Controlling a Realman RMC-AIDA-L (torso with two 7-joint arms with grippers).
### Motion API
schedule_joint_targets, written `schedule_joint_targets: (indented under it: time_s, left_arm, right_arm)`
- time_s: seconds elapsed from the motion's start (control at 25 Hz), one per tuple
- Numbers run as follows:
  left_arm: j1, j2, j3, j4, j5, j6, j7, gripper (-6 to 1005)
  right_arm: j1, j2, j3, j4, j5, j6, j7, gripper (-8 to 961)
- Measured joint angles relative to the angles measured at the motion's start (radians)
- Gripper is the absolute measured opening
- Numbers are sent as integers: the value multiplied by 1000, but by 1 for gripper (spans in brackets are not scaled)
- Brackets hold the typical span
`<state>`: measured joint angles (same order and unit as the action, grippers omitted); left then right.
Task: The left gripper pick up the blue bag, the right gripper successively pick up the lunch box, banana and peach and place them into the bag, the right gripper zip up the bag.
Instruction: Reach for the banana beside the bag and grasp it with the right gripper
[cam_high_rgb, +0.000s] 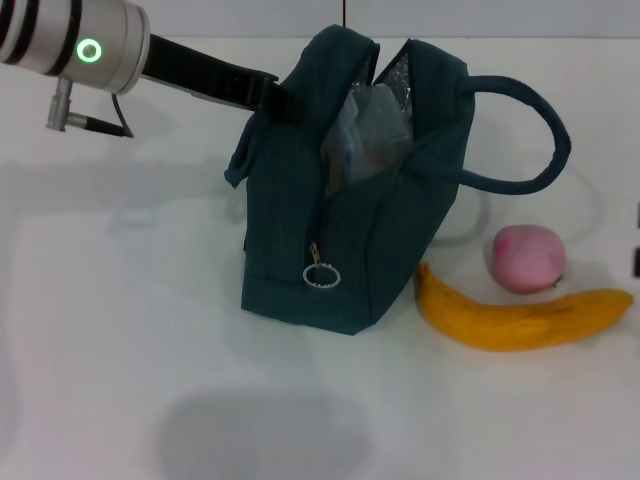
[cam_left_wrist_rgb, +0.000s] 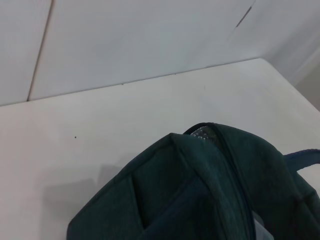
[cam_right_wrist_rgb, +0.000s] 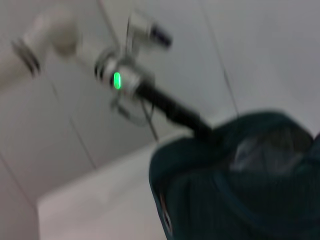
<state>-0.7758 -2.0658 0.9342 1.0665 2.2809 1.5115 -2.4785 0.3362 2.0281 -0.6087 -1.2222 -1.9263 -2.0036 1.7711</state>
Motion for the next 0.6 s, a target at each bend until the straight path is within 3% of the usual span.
schedule_joint_targets:
  time_s: [0.16,0.32,0.44,0.6]
  left_arm:
    - [3,-2,-1,-4,-1,-1,-1,54]
    - [3,-4,-2,-6,-2,-1,-1,54]
    - [2,-7,-2,-1,-3,-1,-8,54]
    - [1,-8,-2,0,-4,0,-14,54]
  right_arm:
    - [-25,-4,-245,-254,-60,118,150,675]
    - [27,-8,-429,-401,-173,172,300,674]
    - [102,-9,-533,-399,-236,178,390,674]
    - [225,-9,-641,-285,-291,180,494,675]
